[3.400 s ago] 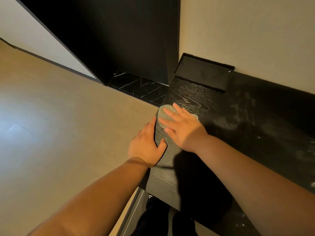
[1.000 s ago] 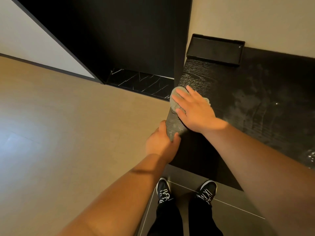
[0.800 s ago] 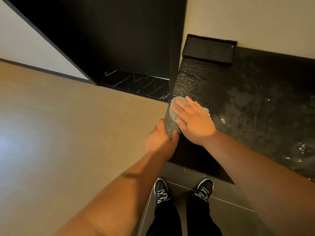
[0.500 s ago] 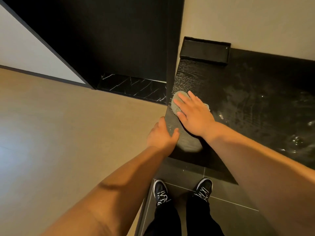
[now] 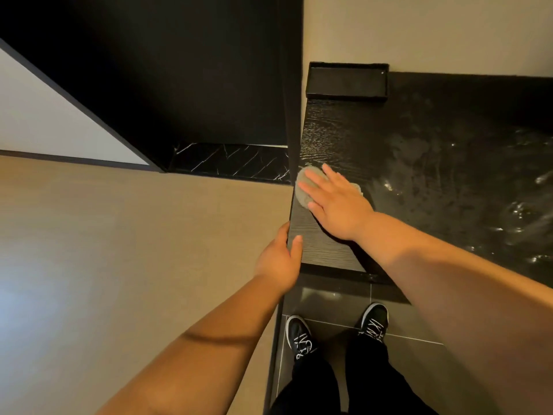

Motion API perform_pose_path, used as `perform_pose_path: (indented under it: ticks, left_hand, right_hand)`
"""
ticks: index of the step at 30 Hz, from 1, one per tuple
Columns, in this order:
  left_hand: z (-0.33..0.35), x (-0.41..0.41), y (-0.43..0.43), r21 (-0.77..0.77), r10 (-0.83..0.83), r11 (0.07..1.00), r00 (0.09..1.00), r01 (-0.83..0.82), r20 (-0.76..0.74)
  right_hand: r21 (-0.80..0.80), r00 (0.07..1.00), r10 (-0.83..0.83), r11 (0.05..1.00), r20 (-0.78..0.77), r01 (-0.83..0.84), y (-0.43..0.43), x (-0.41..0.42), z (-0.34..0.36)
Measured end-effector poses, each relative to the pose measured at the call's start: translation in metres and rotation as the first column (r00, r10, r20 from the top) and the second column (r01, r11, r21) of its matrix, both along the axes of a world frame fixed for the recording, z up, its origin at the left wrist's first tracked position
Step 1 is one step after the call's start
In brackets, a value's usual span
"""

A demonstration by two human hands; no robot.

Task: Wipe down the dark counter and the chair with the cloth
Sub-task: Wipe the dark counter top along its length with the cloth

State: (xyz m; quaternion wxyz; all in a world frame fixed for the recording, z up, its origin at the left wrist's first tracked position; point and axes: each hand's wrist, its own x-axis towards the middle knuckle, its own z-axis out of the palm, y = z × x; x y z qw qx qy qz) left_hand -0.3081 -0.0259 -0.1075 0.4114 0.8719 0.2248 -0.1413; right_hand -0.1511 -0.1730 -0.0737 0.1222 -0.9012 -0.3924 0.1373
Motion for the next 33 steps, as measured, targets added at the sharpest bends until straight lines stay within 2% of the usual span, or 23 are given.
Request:
perform_pose_path:
  ticks: [3, 5, 9, 12, 14, 17, 19, 24, 26, 29, 33]
  left_hand:
    - [-0.003, -0.011, 0.003, -0.061, 0.018, 0.998, 0.999, -0.019, -0.031]
    - [-0.005, -0.016, 0.005, -0.076, 0.022, 0.997, 0.999, -0.025, -0.032]
    - [-0.002, -0.015, 0.01, -0.077, -0.033, 0.997, 0.999, 0.03, -0.038]
    - [0.001, -0.013, 0.014, -0.088, -0.066, 0.994, 0.996, 0.061, -0.058]
    - [0.003, -0.012, 0.015, -0.086, -0.078, 0.994, 0.995, 0.072, -0.068]
    - [0.005, -0.013, 0.014, -0.108, -0.057, 0.993, 0.997, 0.05, -0.056]
    - [0.004, -0.013, 0.014, -0.126, -0.054, 0.991, 0.997, 0.046, -0.059]
    - [0.004, -0.013, 0.019, -0.159, -0.101, 0.983, 0.994, 0.092, -0.05]
    - [0.004, -0.013, 0.02, -0.159, -0.095, 0.984, 0.994, 0.086, -0.048]
    - [0.004, -0.012, 0.019, -0.161, -0.091, 0.984, 0.994, 0.081, -0.054]
    - [0.007, -0.012, 0.019, -0.2, -0.085, 0.977, 0.995, 0.073, -0.05]
  right_hand:
    - [-0.03, 0.993, -0.119, 0.992, -0.023, 0.119, 0.023, 0.004, 0.003]
    - [-0.032, 0.989, -0.143, 0.989, -0.045, 0.141, 0.025, -0.013, 0.005]
    - [0.025, 0.999, 0.042, 0.999, -0.006, -0.042, -0.006, -0.065, 0.003]
    - [-0.029, 0.988, 0.157, 0.987, -0.016, -0.157, -0.024, -0.055, 0.001]
    - [-0.039, 0.997, 0.075, 0.996, 0.011, -0.075, -0.022, -0.034, 0.0]
    - [-0.038, 0.984, -0.177, 0.983, 0.005, 0.177, -0.011, -0.019, 0.004]
    - [-0.049, 0.977, -0.215, 0.975, 0.011, 0.215, -0.007, -0.034, 0.005]
    - [-0.046, 0.998, 0.055, 0.997, -0.006, -0.055, -0.023, -0.094, 0.003]
    - [-0.048, 0.996, 0.081, 0.995, -0.038, -0.082, -0.034, -0.087, 0.001]
    - [-0.044, 0.996, -0.087, 0.995, -0.016, 0.086, -0.044, -0.075, -0.002]
    - [-0.069, 0.951, -0.31, 0.948, 0.015, 0.31, -0.025, -0.088, 0.003]
